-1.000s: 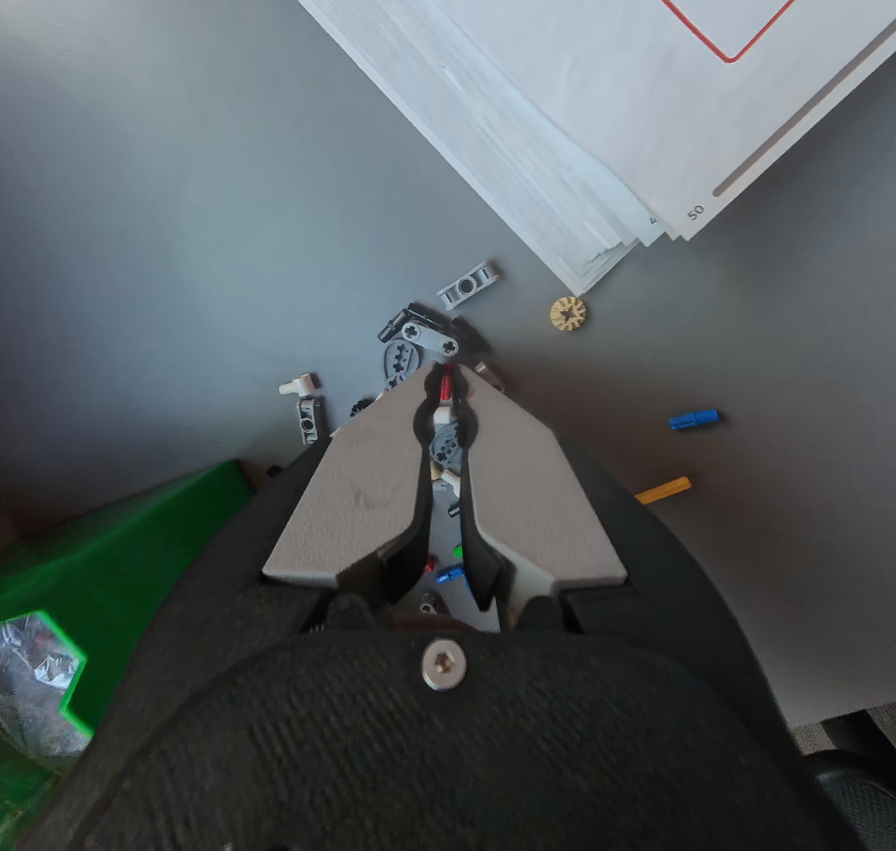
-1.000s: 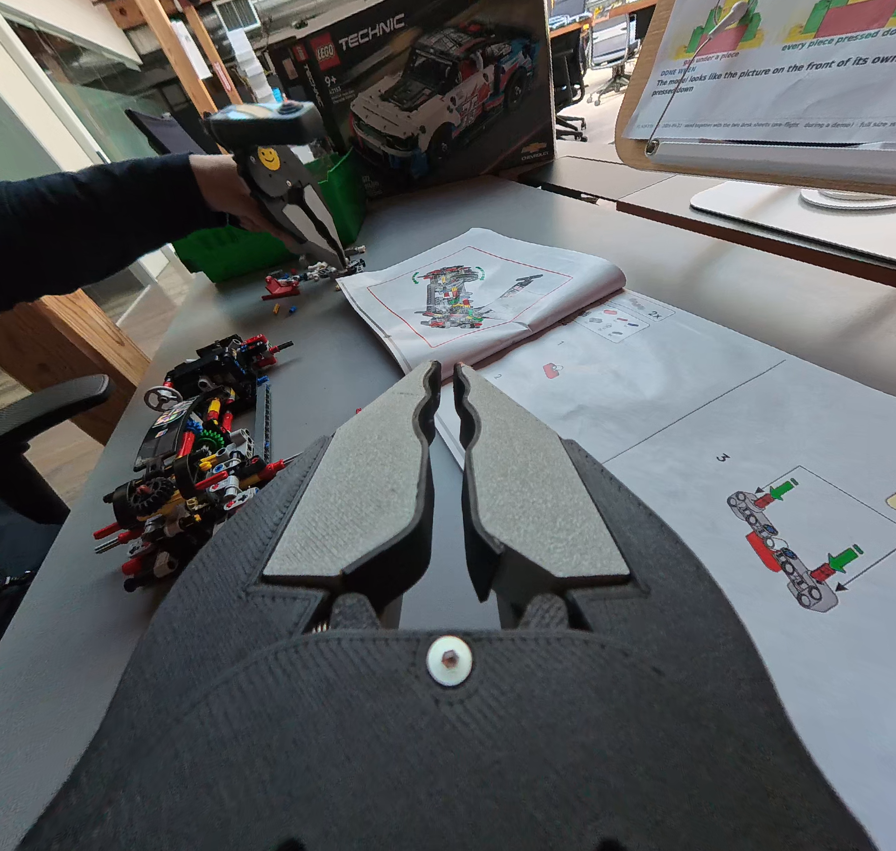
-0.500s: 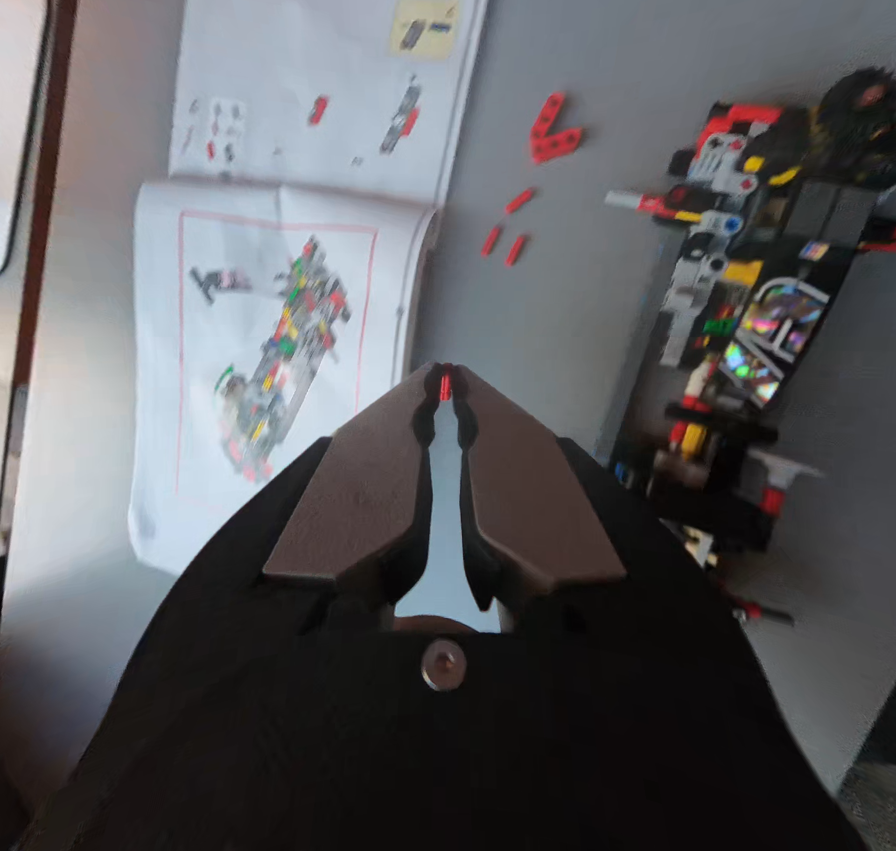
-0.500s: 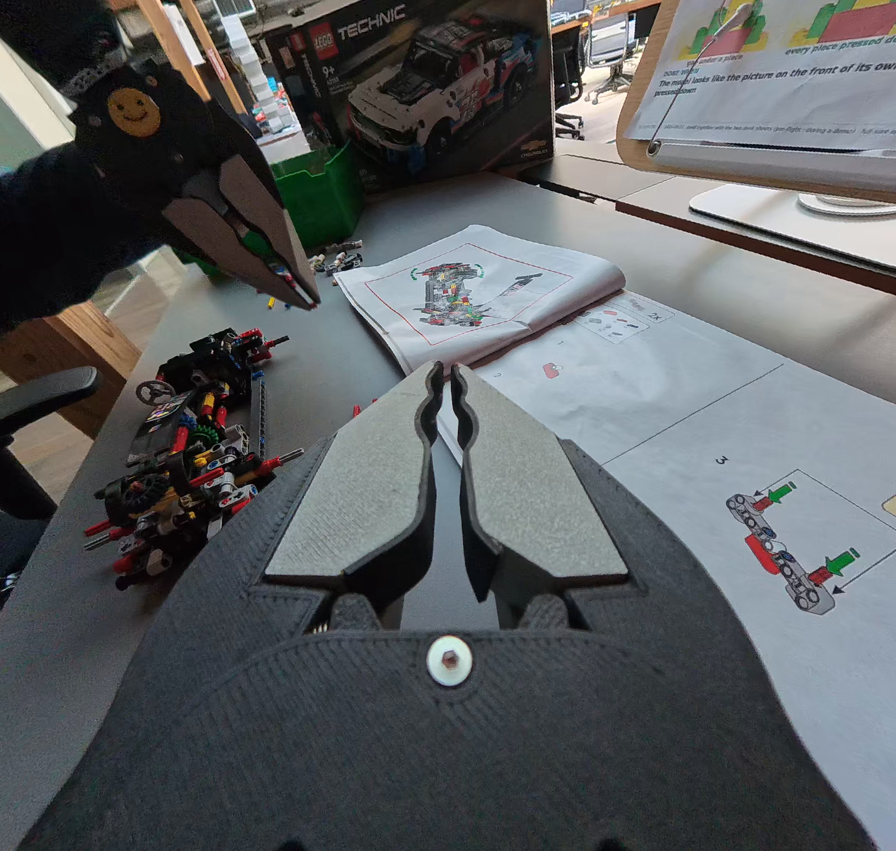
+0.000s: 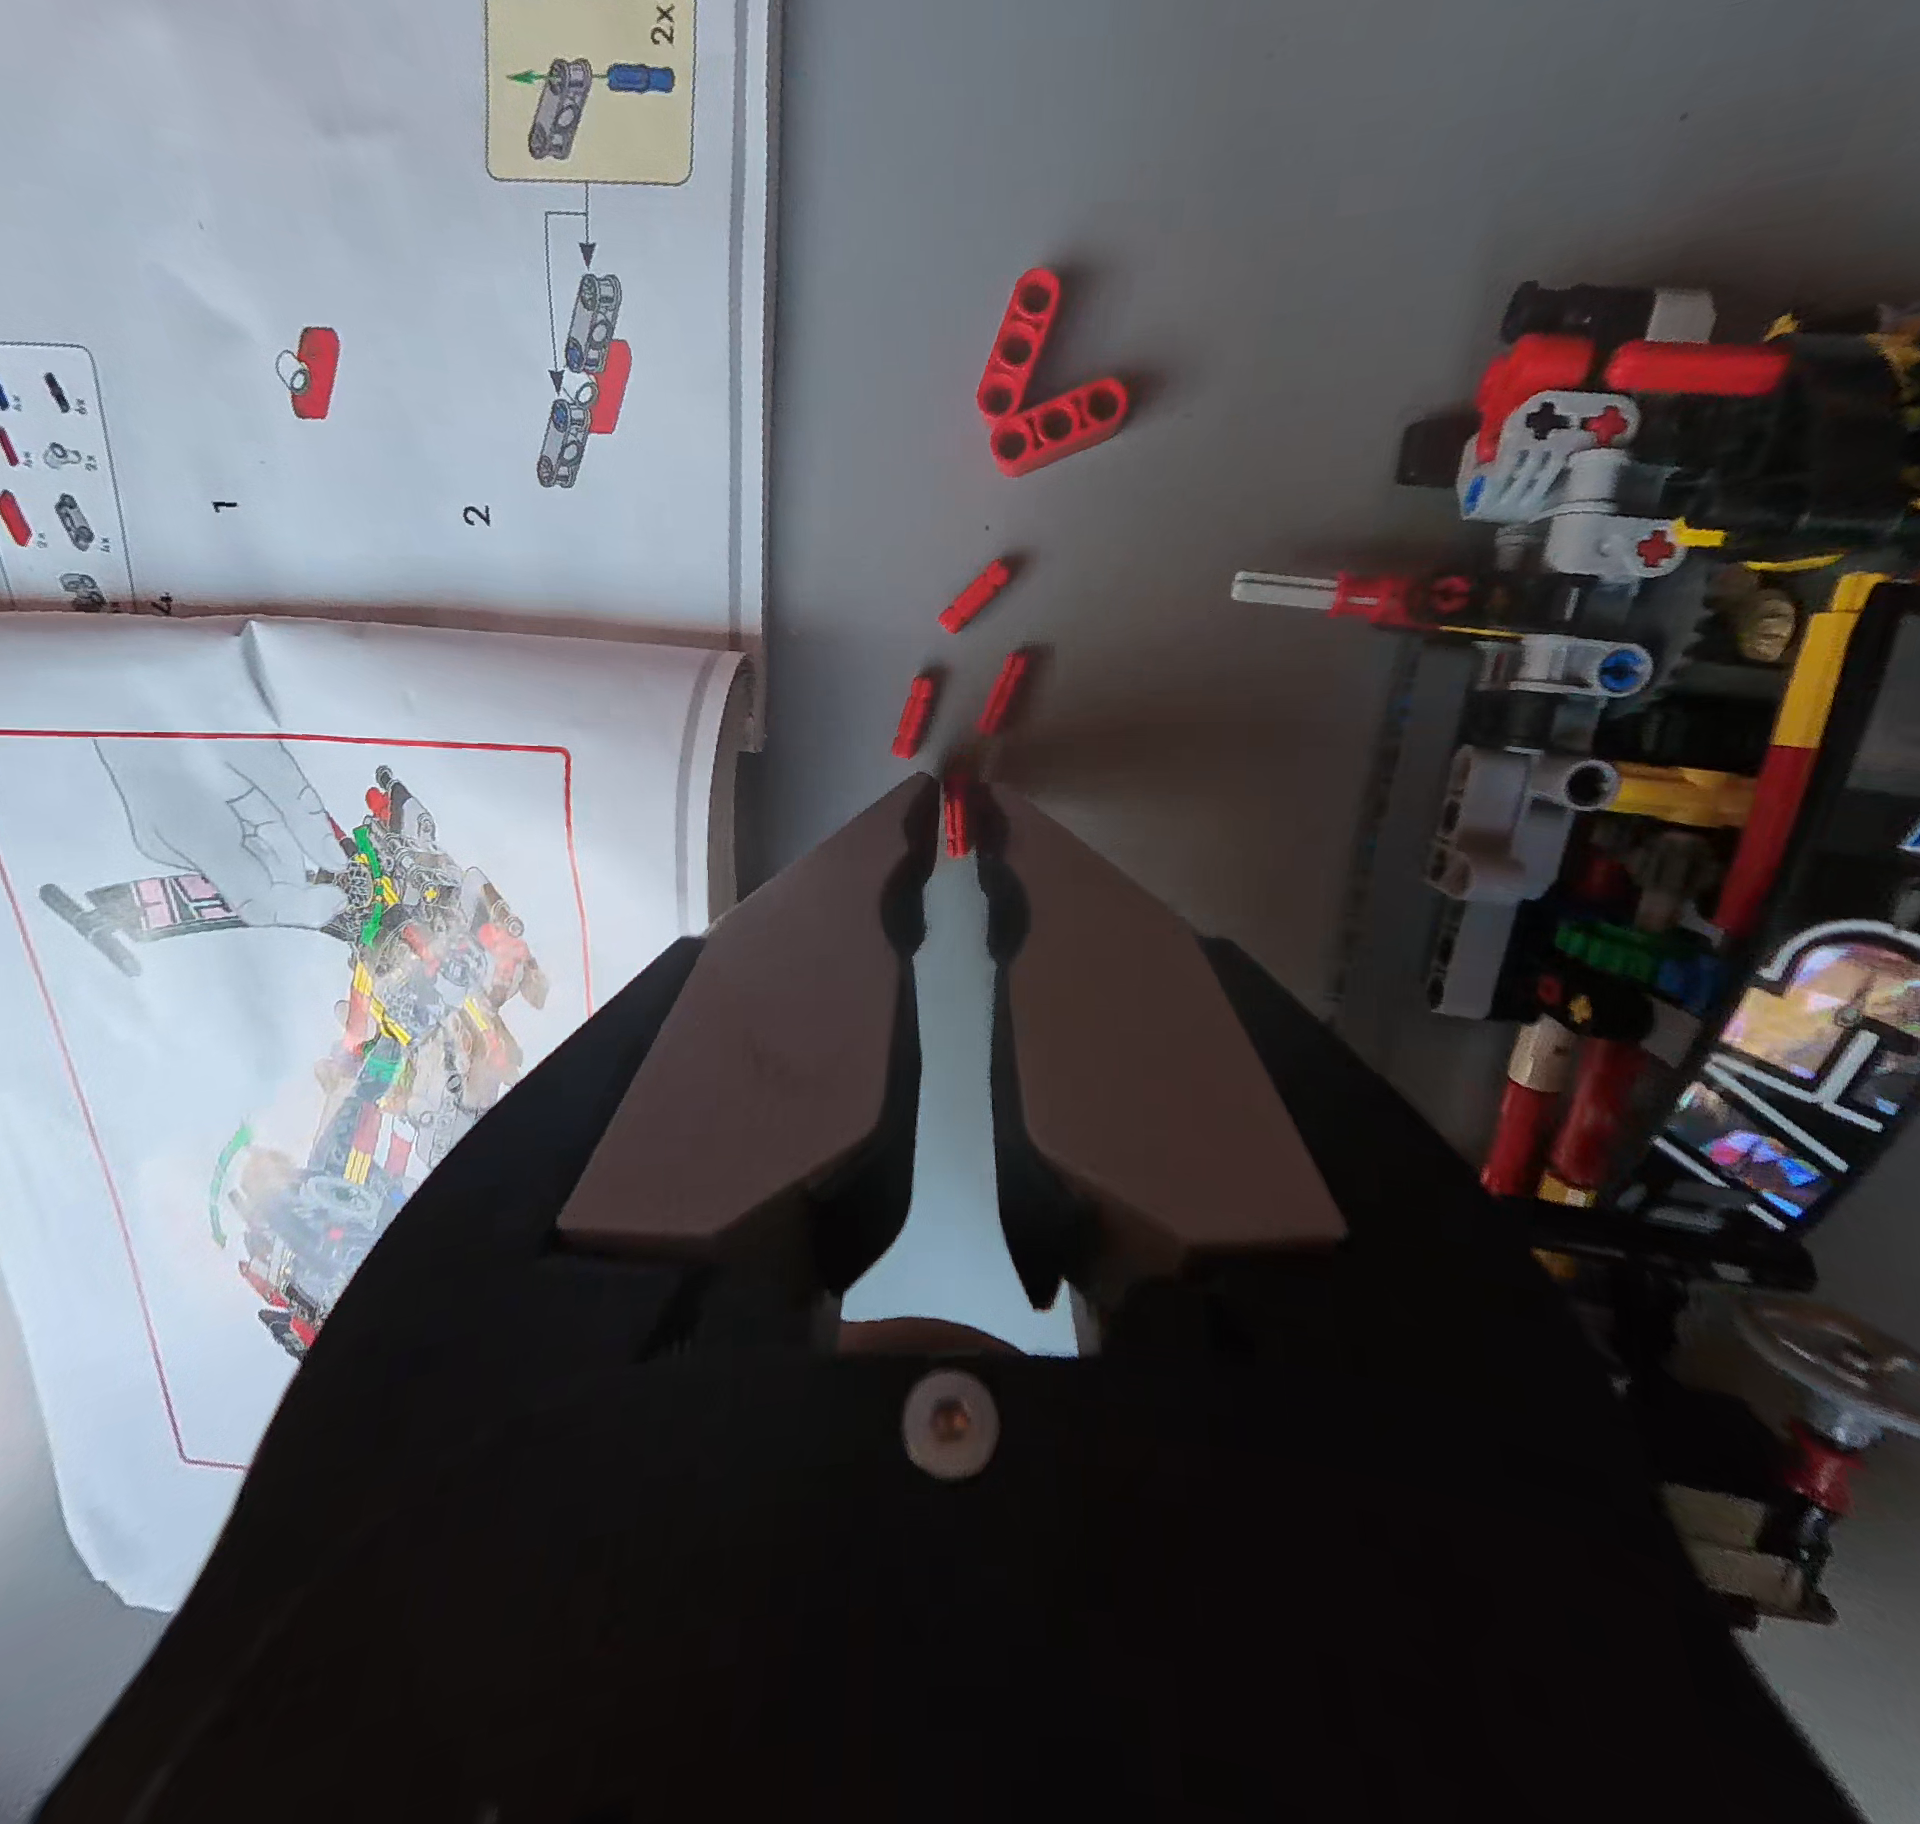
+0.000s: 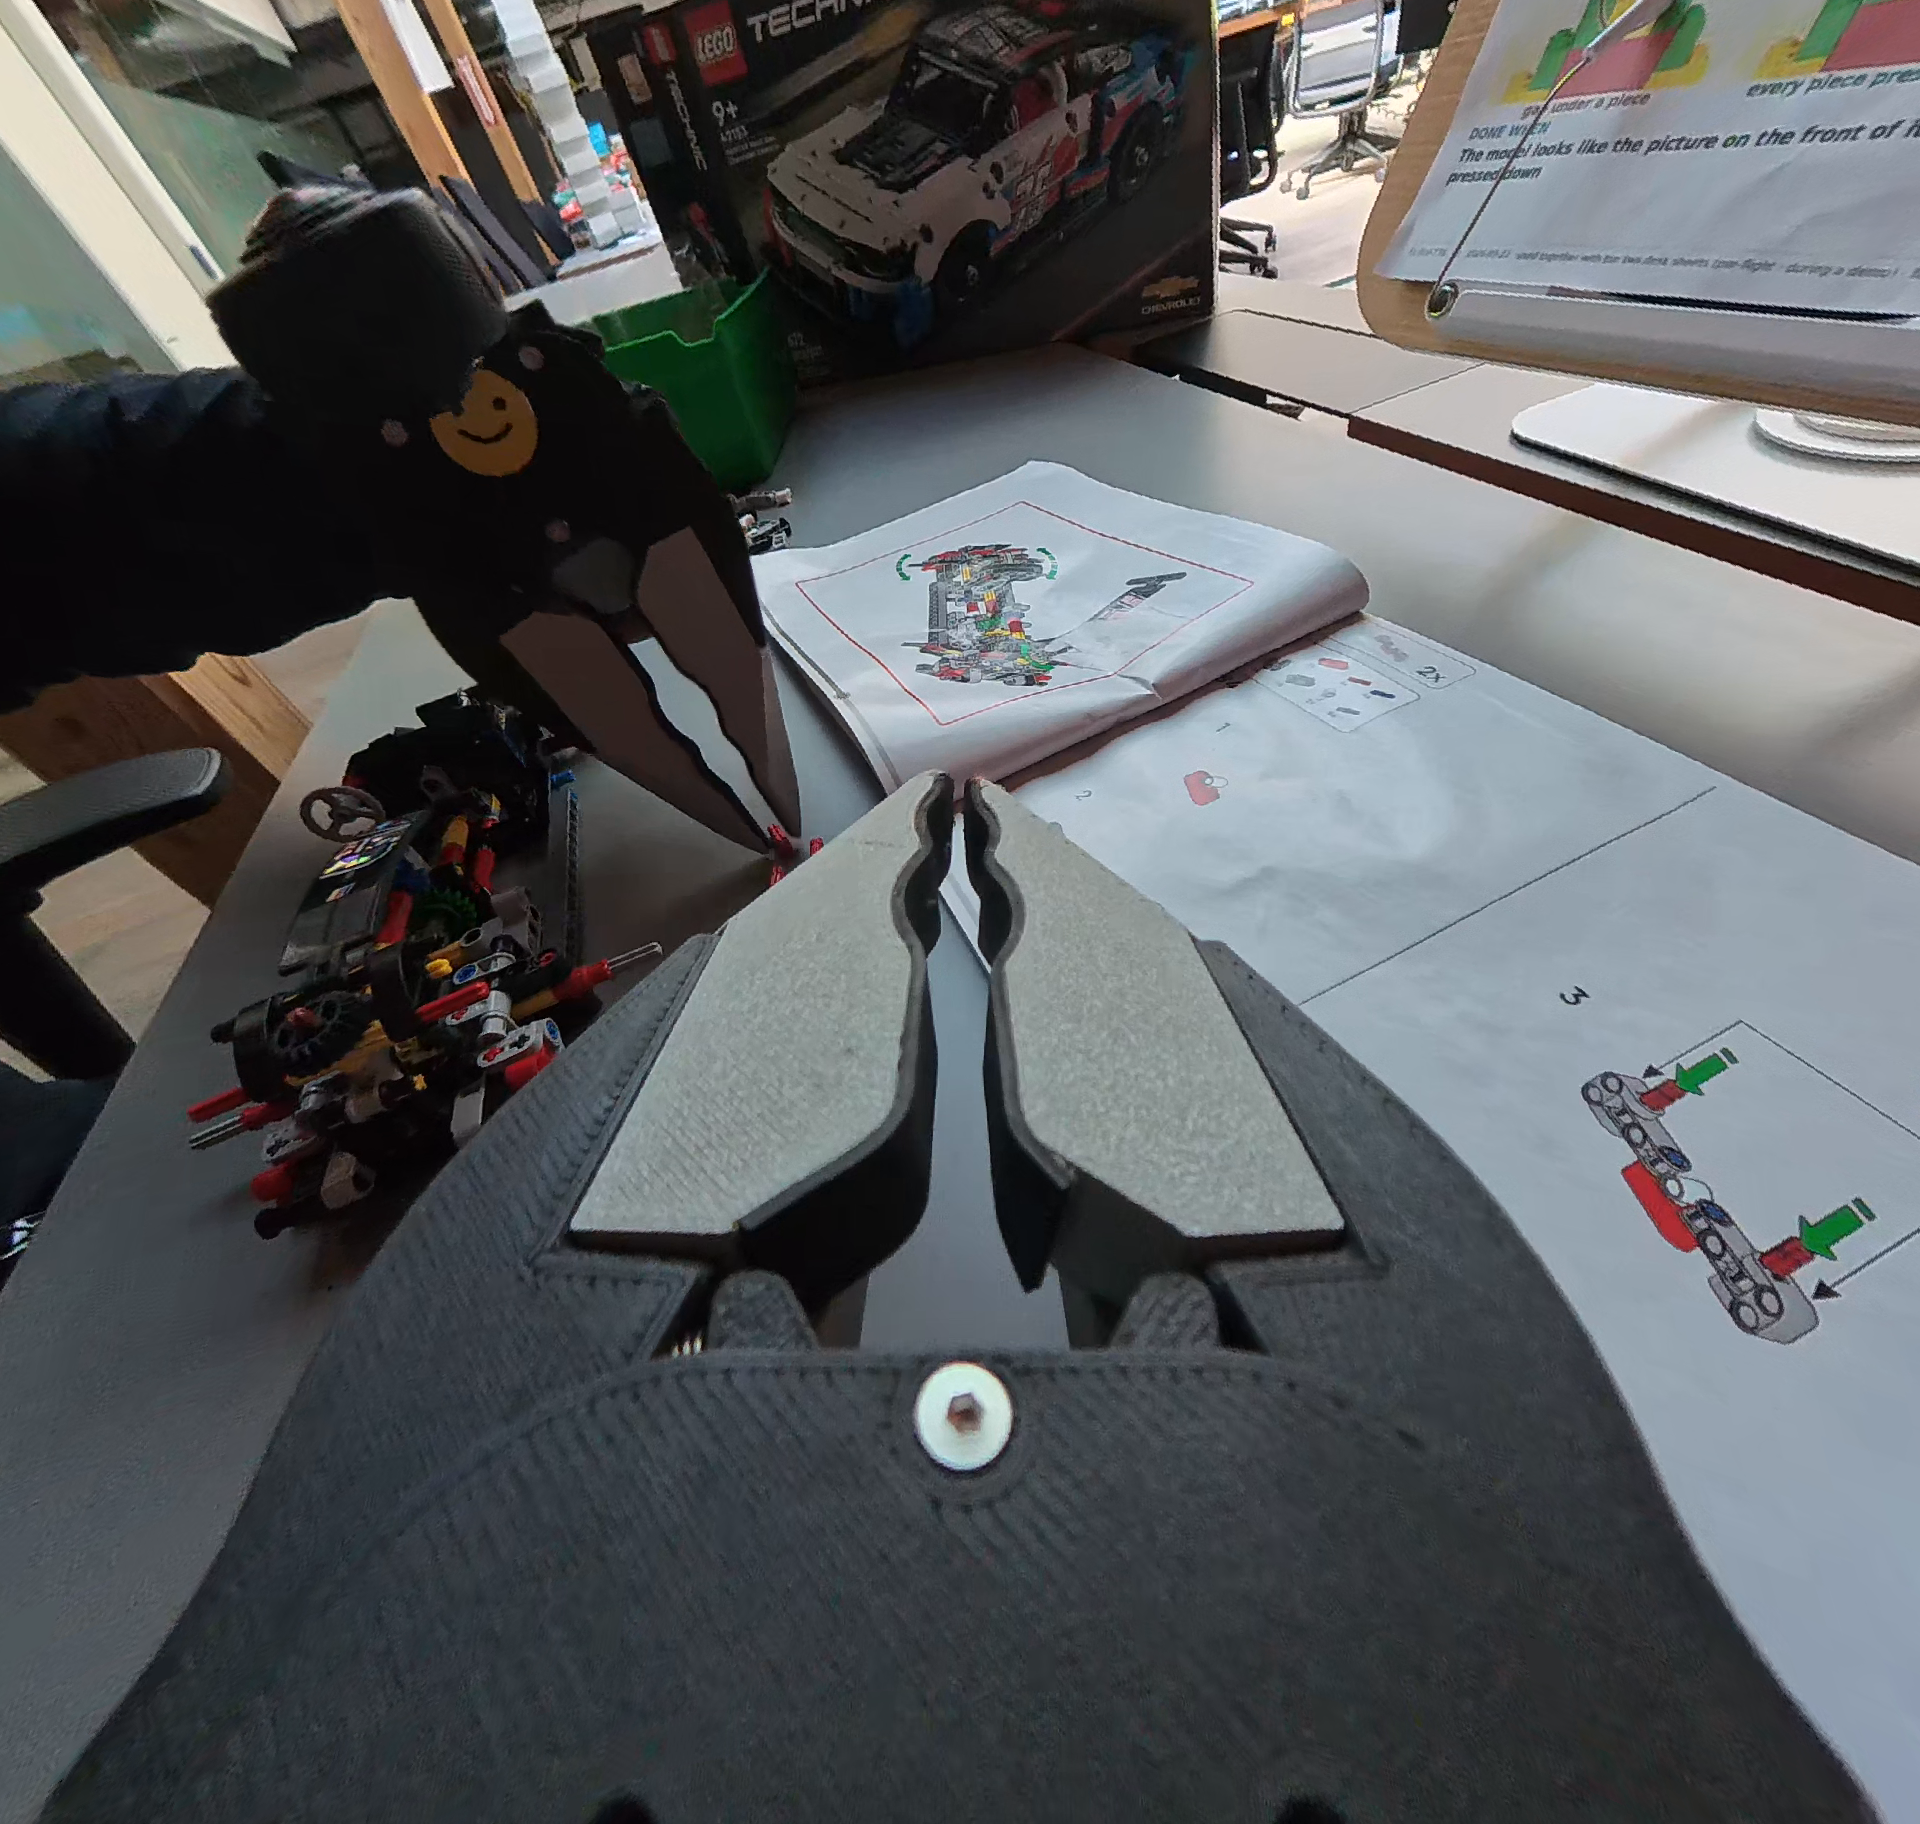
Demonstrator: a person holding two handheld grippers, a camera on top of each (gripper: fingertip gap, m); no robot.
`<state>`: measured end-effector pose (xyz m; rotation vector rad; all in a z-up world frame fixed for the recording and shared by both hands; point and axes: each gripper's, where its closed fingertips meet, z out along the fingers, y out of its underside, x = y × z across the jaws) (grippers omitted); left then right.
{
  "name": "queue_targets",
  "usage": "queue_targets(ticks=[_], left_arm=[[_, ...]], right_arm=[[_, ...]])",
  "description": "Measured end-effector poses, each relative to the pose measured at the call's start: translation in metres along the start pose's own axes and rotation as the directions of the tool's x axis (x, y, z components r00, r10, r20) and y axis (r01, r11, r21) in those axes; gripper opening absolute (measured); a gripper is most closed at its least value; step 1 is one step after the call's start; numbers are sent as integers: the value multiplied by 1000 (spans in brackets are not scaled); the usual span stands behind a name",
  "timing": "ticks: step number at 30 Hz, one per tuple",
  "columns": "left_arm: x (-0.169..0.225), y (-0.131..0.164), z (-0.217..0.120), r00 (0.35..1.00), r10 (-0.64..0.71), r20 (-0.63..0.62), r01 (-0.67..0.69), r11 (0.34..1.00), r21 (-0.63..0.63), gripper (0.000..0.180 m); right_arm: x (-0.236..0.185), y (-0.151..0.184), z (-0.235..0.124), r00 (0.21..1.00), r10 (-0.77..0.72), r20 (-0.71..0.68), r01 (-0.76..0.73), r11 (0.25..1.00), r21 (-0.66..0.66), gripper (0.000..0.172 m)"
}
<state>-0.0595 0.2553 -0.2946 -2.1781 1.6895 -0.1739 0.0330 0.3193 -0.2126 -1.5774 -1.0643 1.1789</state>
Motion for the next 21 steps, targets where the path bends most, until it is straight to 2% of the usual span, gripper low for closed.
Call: queue_targets(ticks=[7, 9, 11, 14, 16, 17, 21], left_arm=[[-6, 2, -19, 999, -35, -8, 35, 998, 59, 7], [-16, 3, -28, 998, -47, 43, 43, 996, 84, 8], [-30, 0, -41, 990, -100, 97, 83, 983, 163, 7], [-61, -2, -66, 948, -251, 198, 170, 920, 352, 17], [-82, 4, -83, 896, -369, 248, 213, 846, 489, 27], [-90, 9, -91, 874, -413, 257, 221, 808, 547, 25], [-112, 38, -103, 808, -528, 262, 241, 702, 670, 28]], right_arm=[[1, 0, 0, 1000, 11, 2, -11, 1000, 3, 0], [1, -1, -1, 1000, 13, 1, -13, 1000, 7, 0], [1, -1, -1, 1000, 12, 0, -12, 1000, 9, 0], [2, -1, -1, 1000, 16, -2, -16, 1000, 10, 0], [2, -2, -2, 1000, 20, -3, -19, 1000, 18, 0], [3, -2, -2, 1000, 21, -4, -21, 1000, 22, 0], [4, -4, -3, 1000, 31, -4, -30, 999, 33, 4]])
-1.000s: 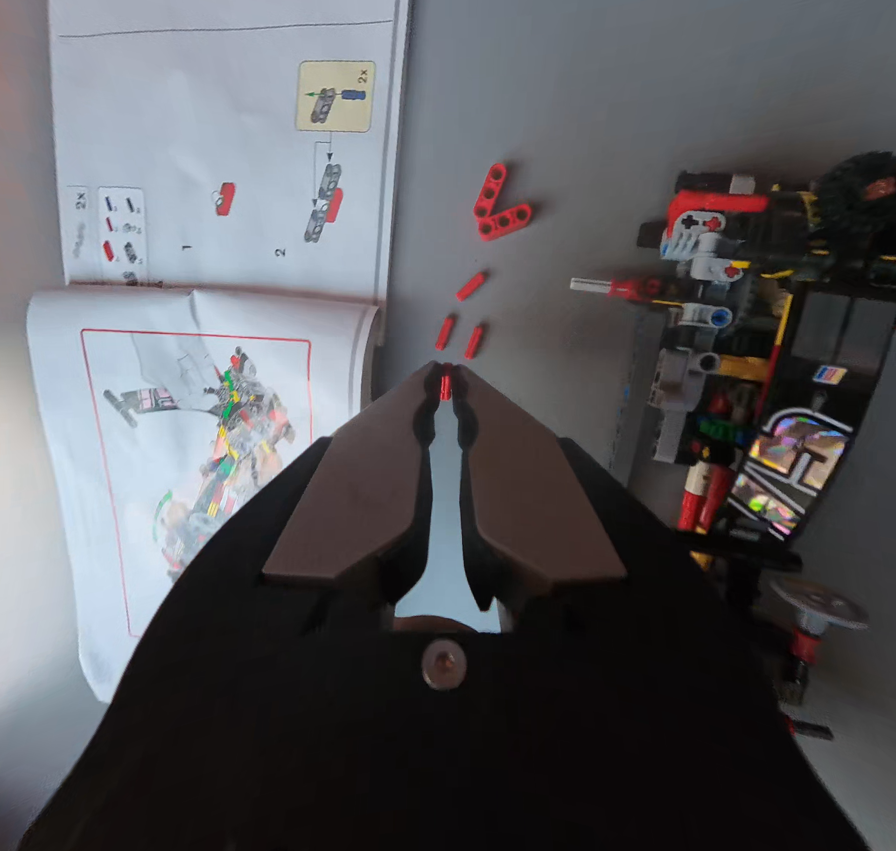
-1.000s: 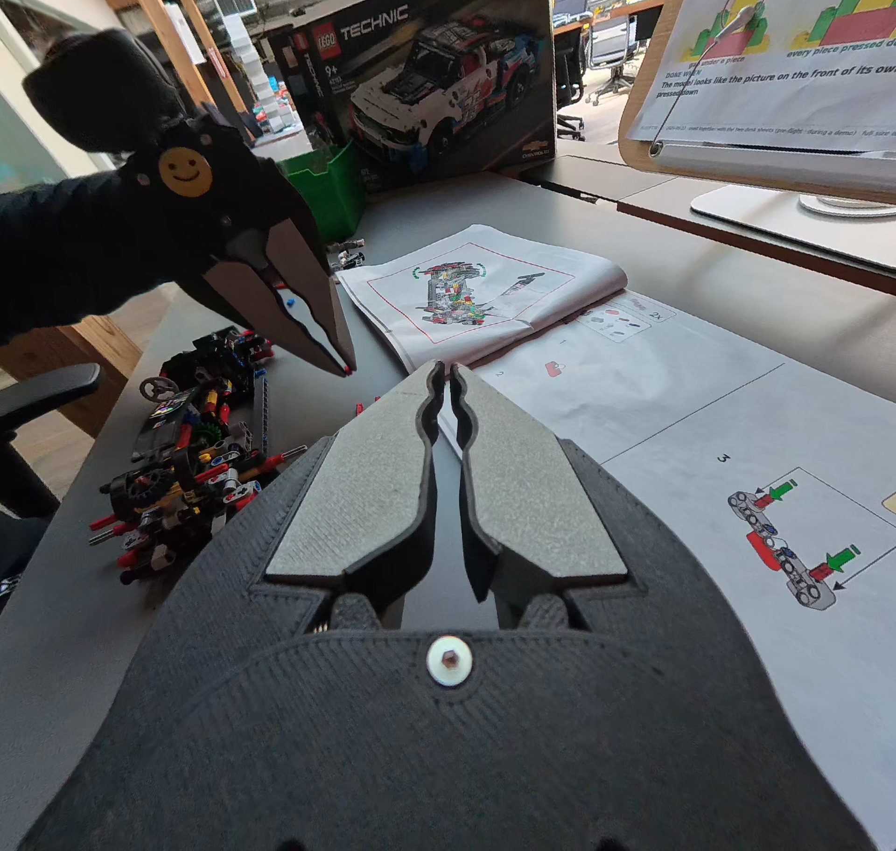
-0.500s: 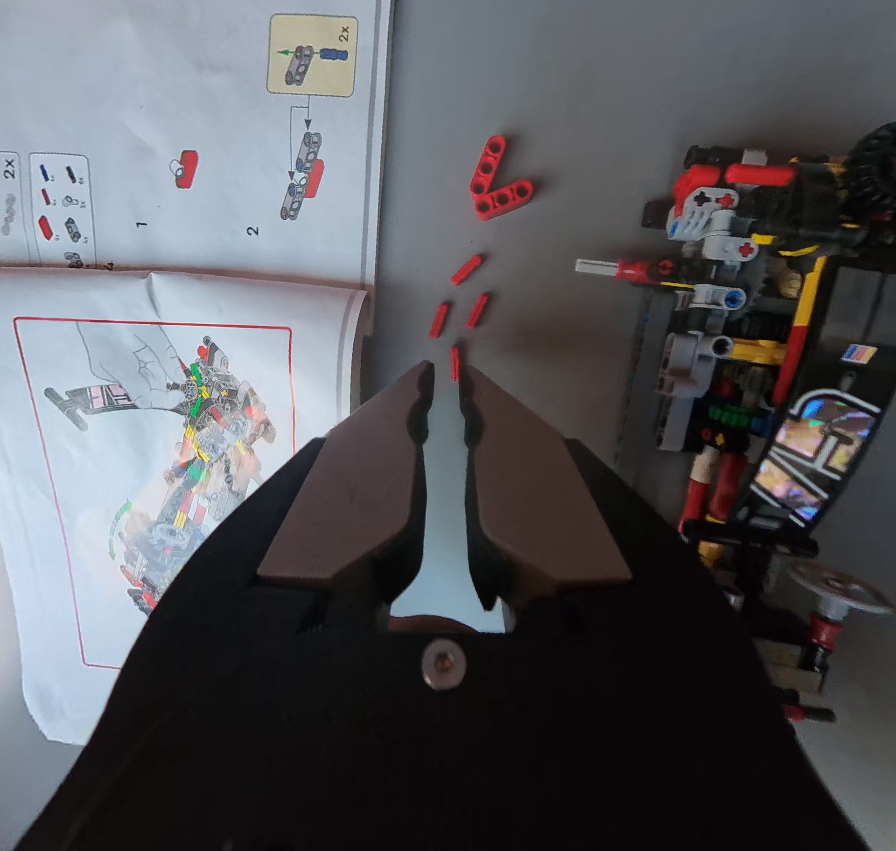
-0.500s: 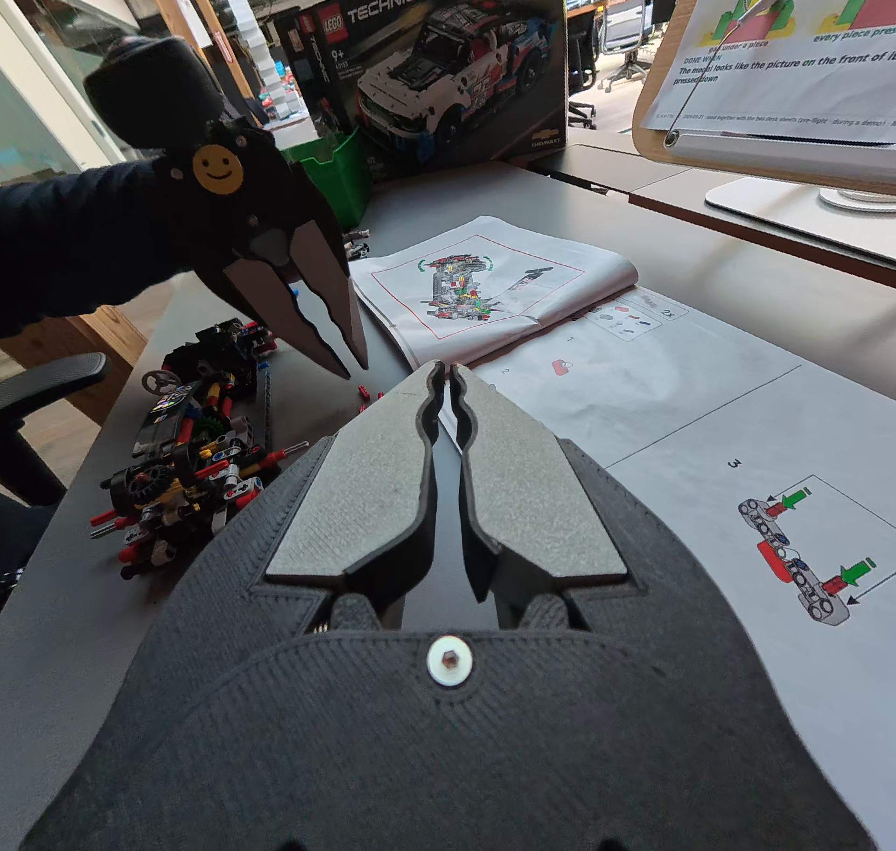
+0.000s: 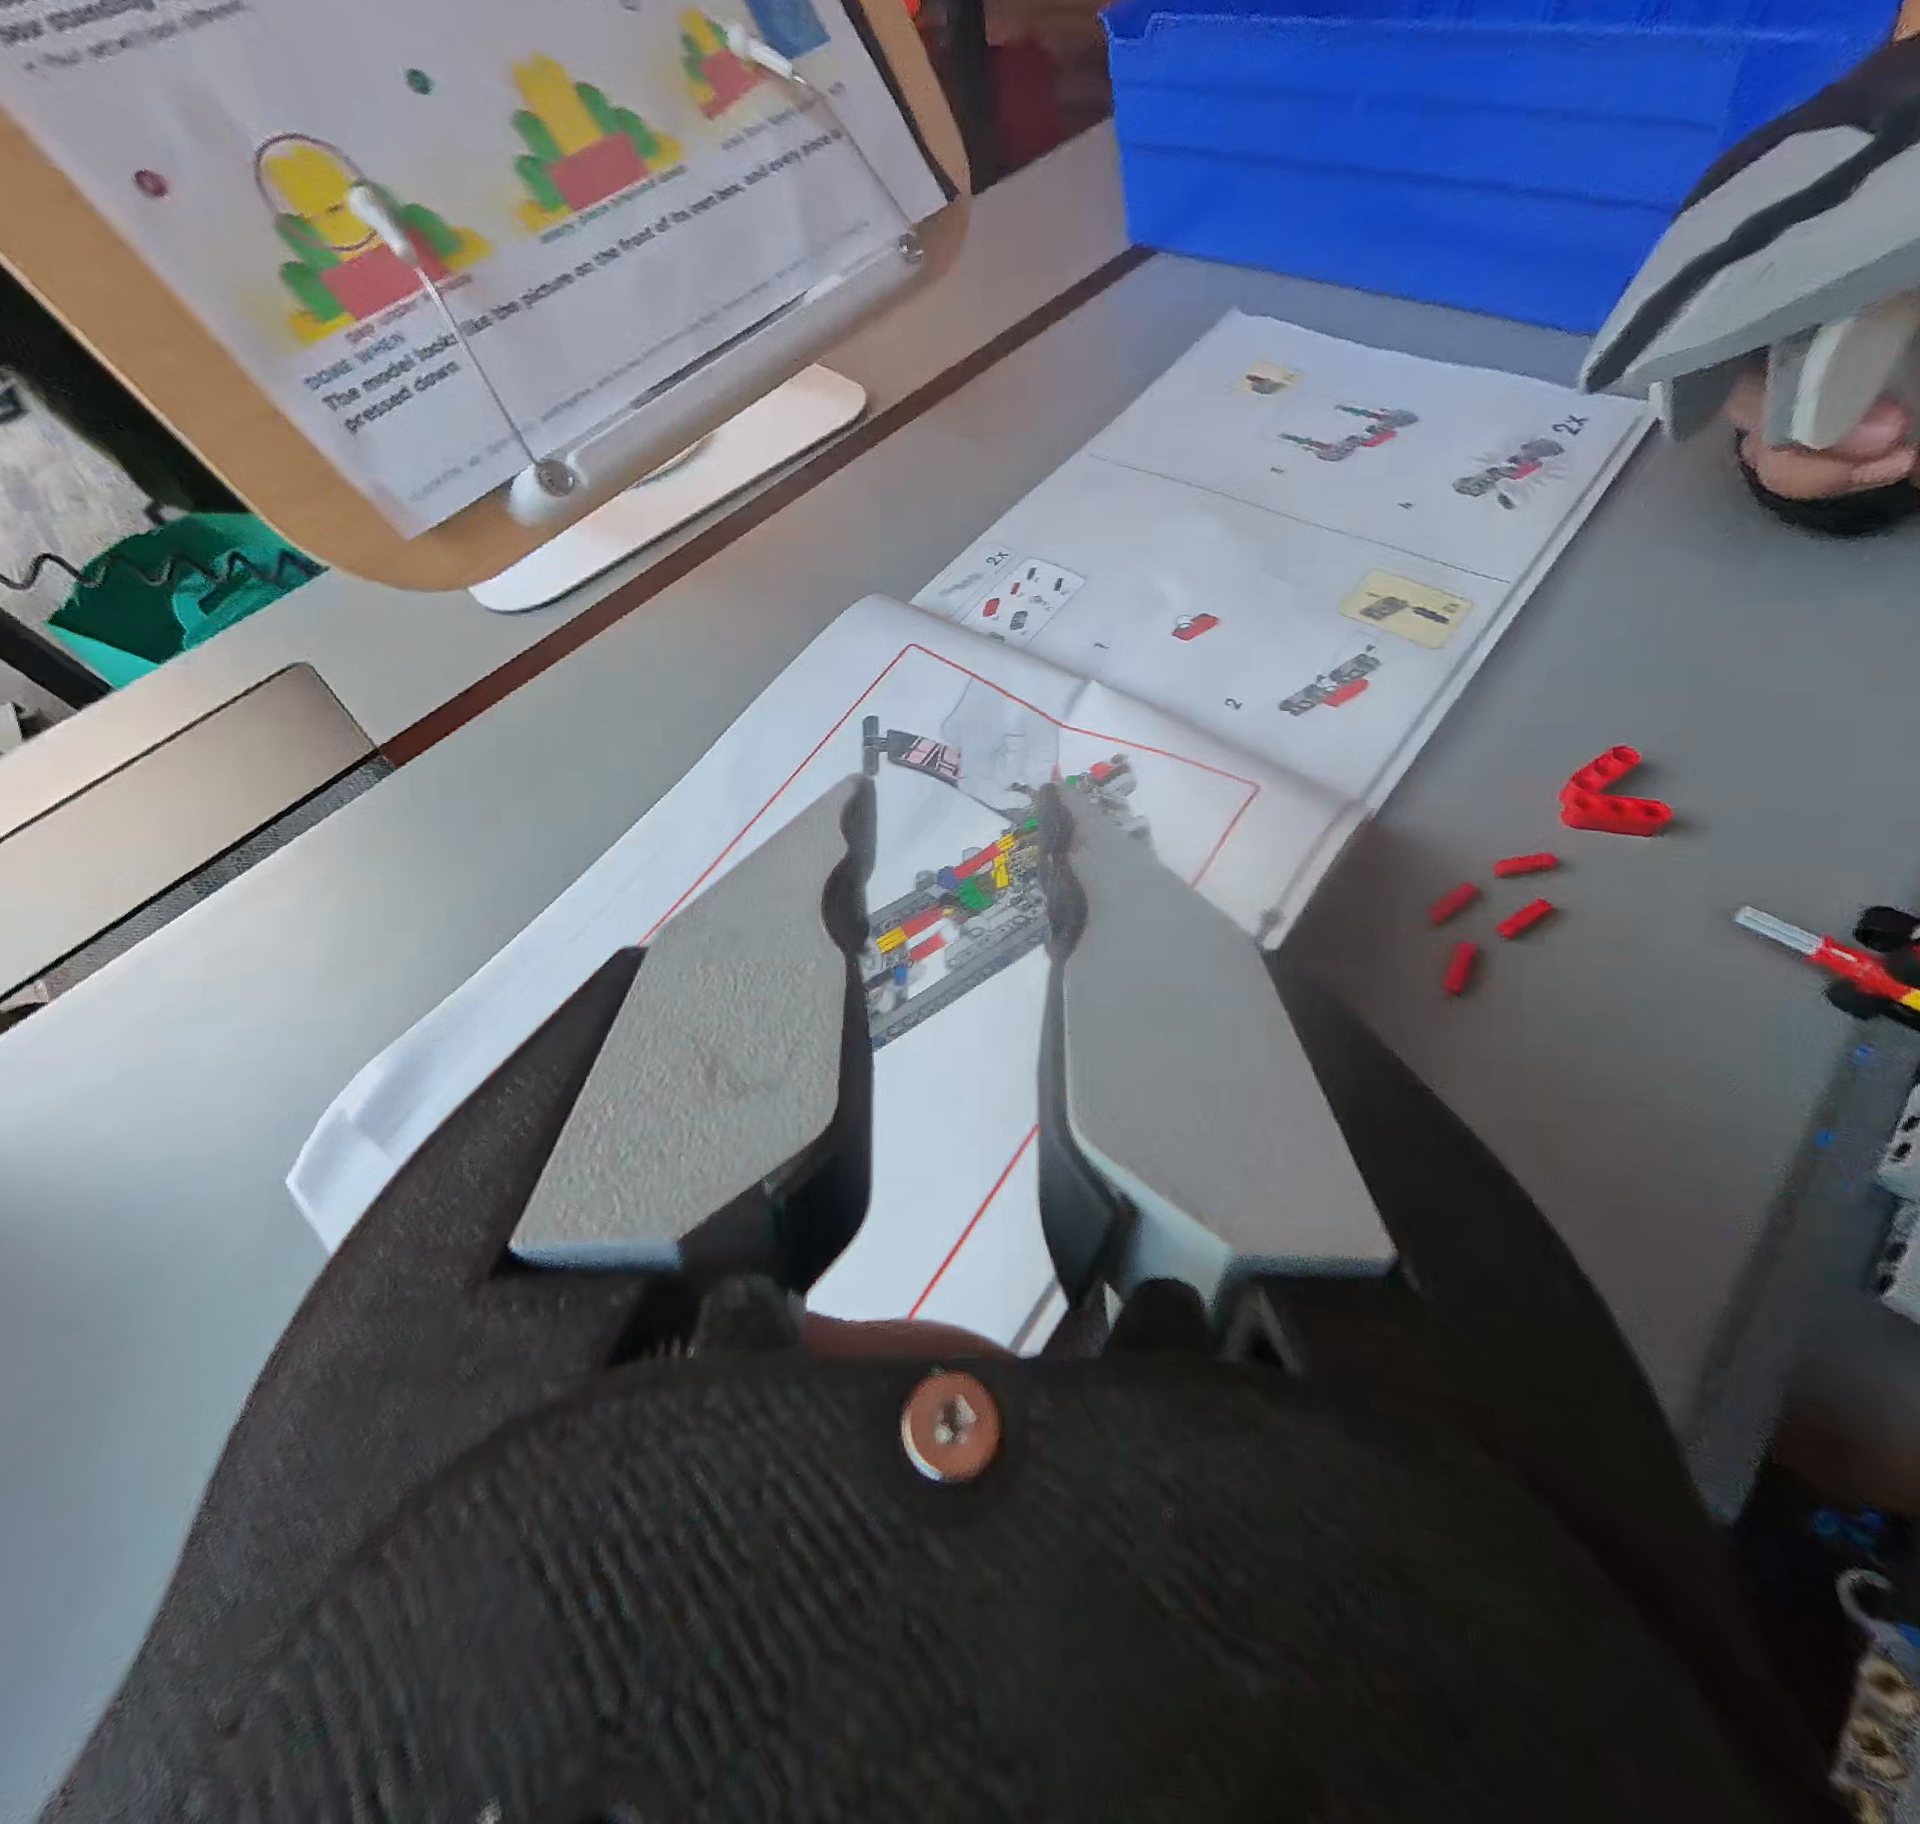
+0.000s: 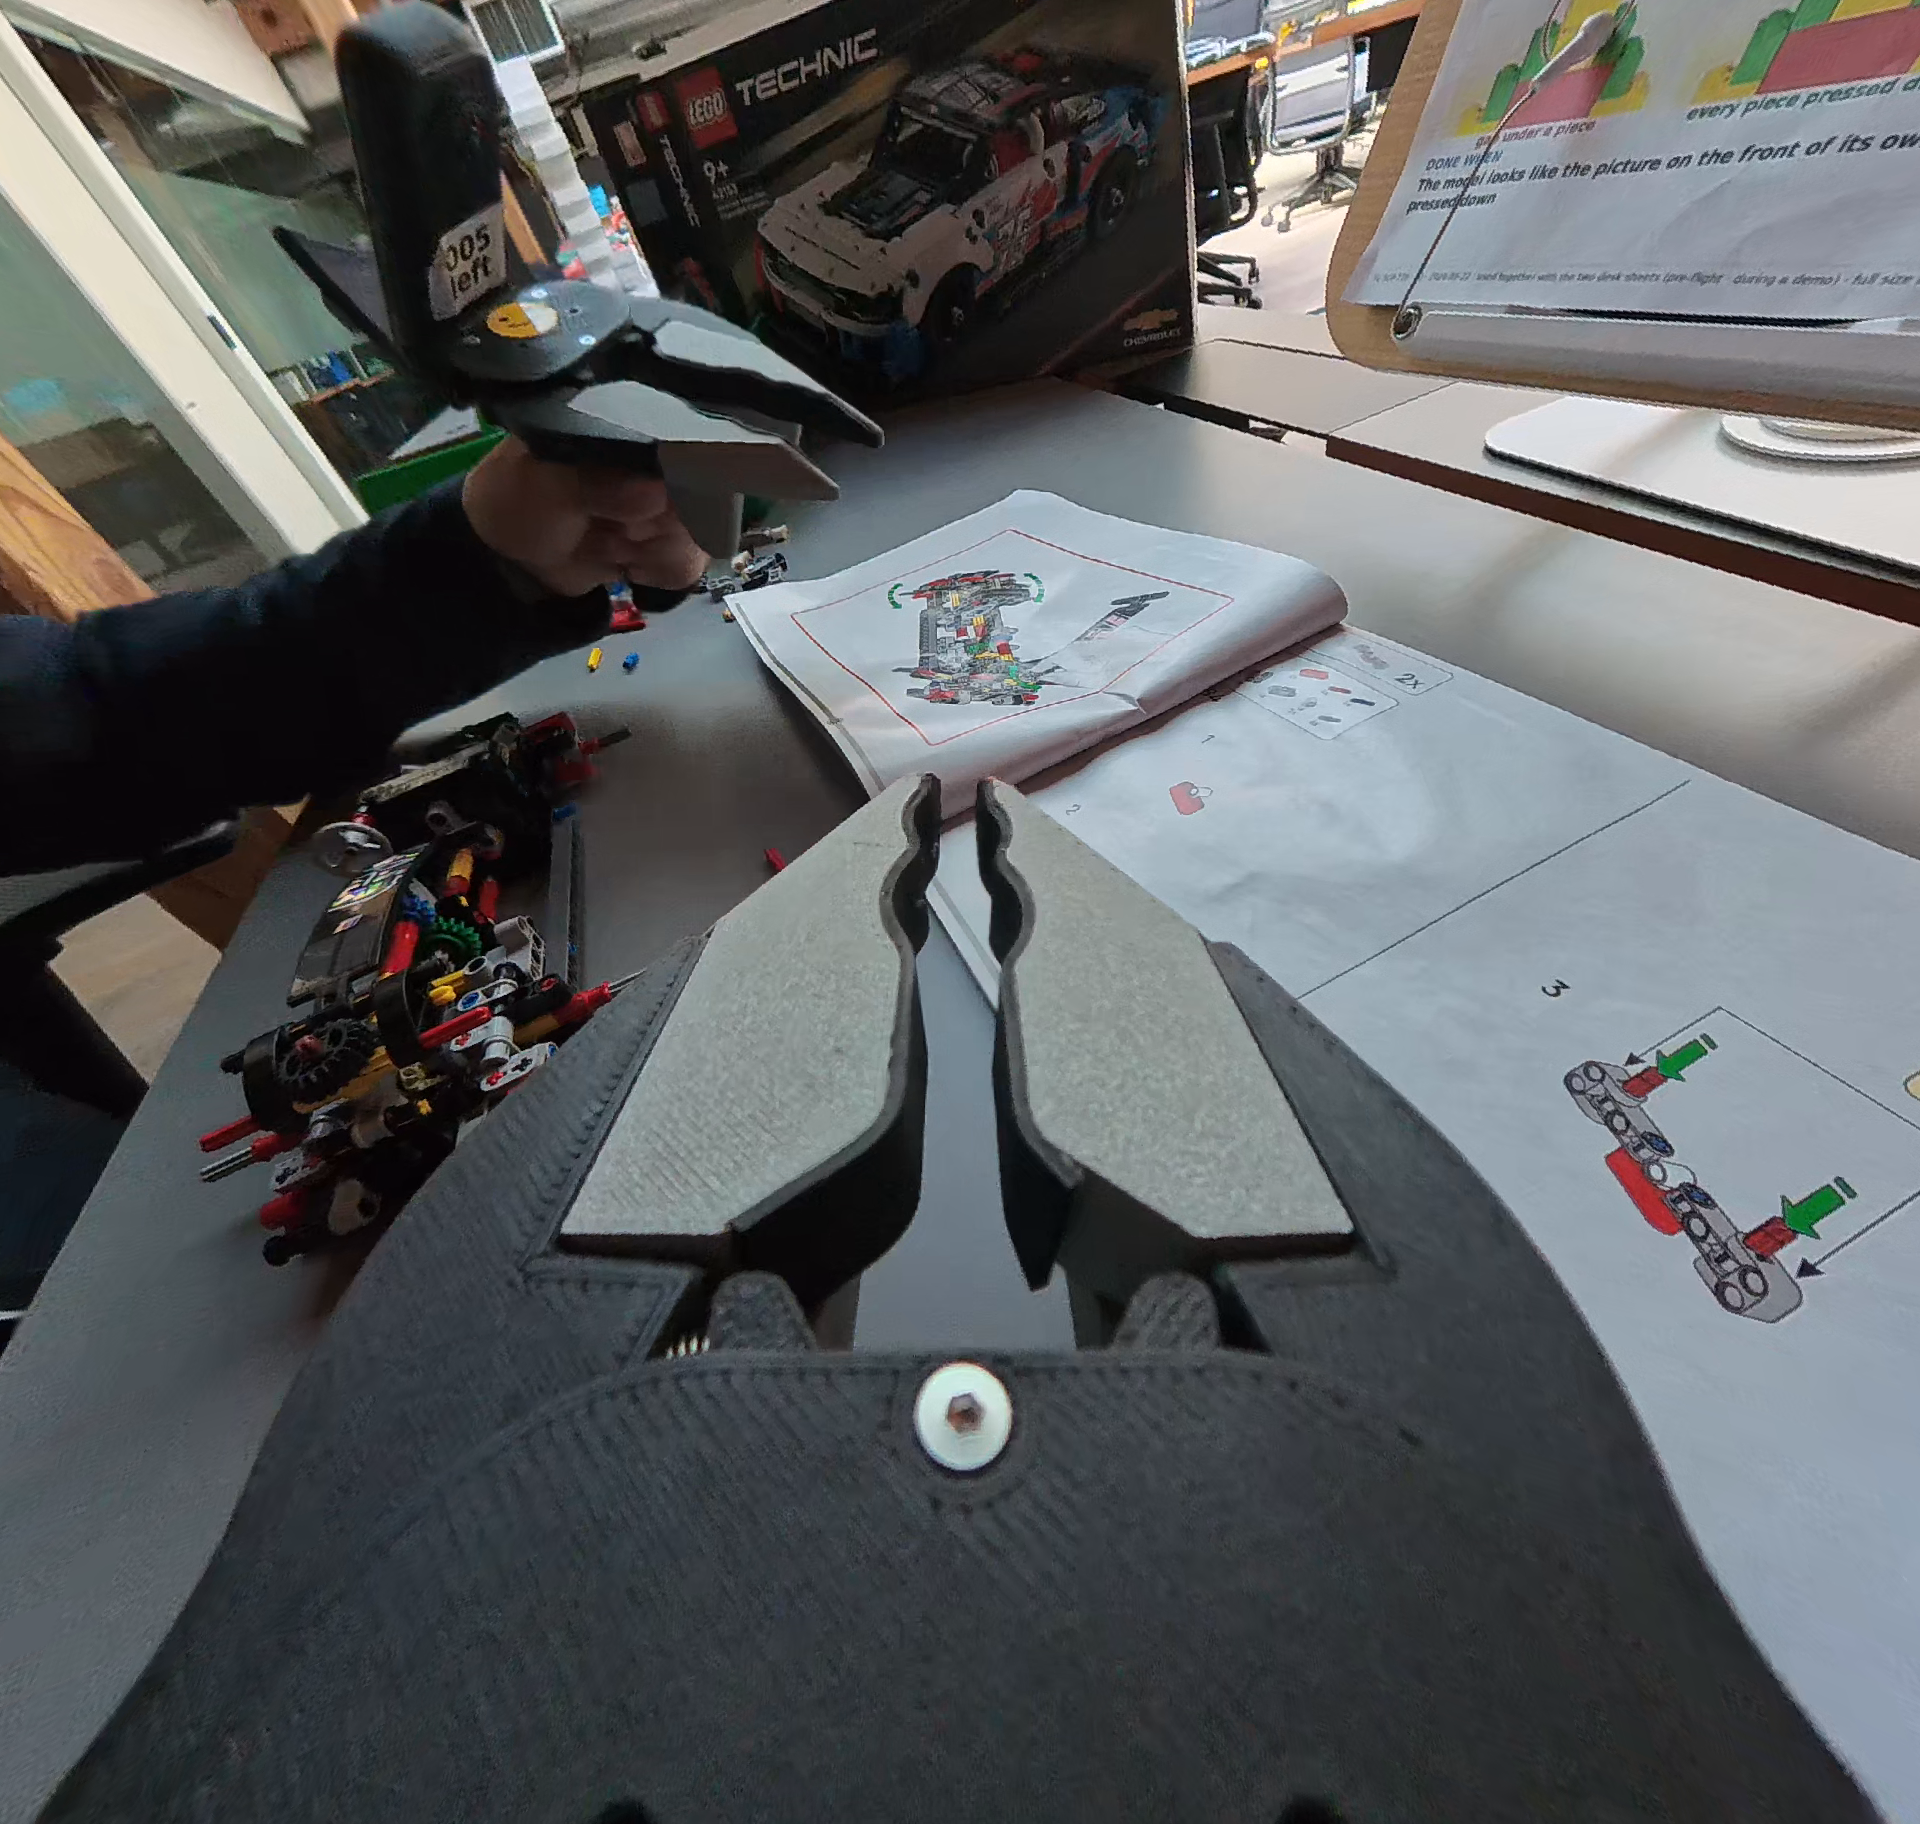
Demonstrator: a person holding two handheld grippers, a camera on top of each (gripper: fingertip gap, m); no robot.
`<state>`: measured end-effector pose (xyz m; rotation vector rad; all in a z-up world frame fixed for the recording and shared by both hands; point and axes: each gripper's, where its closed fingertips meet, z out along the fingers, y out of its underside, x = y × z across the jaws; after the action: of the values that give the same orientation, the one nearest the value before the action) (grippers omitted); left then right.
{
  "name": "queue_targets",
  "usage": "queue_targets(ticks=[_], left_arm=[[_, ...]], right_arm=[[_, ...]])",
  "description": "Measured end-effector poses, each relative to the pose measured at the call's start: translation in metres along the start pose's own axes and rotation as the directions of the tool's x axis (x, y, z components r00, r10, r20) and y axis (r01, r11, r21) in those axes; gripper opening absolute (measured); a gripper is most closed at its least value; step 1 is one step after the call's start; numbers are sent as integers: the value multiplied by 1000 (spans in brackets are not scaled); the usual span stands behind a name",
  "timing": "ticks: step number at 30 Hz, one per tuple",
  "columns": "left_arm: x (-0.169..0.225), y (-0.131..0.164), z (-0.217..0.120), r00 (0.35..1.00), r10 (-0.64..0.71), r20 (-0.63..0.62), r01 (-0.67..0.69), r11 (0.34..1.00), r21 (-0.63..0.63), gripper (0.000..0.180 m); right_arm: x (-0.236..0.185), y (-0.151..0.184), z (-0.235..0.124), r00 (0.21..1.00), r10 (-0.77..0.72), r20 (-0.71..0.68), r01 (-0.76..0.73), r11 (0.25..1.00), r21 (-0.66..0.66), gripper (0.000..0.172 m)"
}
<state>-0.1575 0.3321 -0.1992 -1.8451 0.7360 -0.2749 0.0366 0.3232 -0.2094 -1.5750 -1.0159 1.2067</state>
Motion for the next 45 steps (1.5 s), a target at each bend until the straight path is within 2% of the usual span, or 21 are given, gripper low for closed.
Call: queue_targets(ticks=[5, 9, 12, 15, 18, 20, 26, 31, 34, 37, 41, 45], left_arm=[[-11, 10, -8, 999, -35, -8, 35, 997, 75, 15], [-9, 8, -22, 997, -71, -22, 72, 995, 71, 23], [-10, 3, -24, 995, -100, -8, 100, 990, 102, 16], [-7, 9, -20, 995, -97, -5, 97, 991, 92, 15], [-4, 16, -17, 997, -75, 7, 75, 996, 49, 16], [0, 13, -17, 995, -99, -10, 99, 993, 64, 16], [-4, 12, -17, 995, -102, 19, 100, 992, 83, 15], [-2, 12, -17, 993, -115, 21, 112, 990, 82, 23], [-8, 3, -23, 992, -125, 35, 121, 987, 109, 31], [-17, -7, -35, 988, -150, 39, 144, 980, 137, 31], [-27, -28, -67, 979, -203, 2, 200, 968, 154, 32], [-28, -23, -95, 988, -152, 10, 151, 987, 58, 33]], right_arm=[[5, -1, 5, 999, -15, -36, 15, 1000, 3, 11], [16, -4, 15, 995, -31, -95, 31, 1000, -2, 12], [28, -10, 20, 989, -9, -147, 12, 1000, 23, 12], [30, -9, 23, 991, 14, -134, -12, 1000, 15, 12], [32, -8, 19, 991, 32, -132, -30, 999, 18, 12], [35, -7, 15, 988, 50, -146, -48, 999, 16, 12], [51, -7, -9, 959, 109, -263, -95, 993, 68, 11], [56, -9, -19, 938, 47, -344, -31, 998, 52, 11], [52, -20, -20, 919, -17, -393, 31, 999, 28, 16], [41, -31, -16, 903, -76, -422, 95, 995, 24, 16], [29, -30, -7, 888, -93, -450, 114, 993, 21, 15], [13, -35, 0, 895, -77, -440, 116, 991, 63, 15]])
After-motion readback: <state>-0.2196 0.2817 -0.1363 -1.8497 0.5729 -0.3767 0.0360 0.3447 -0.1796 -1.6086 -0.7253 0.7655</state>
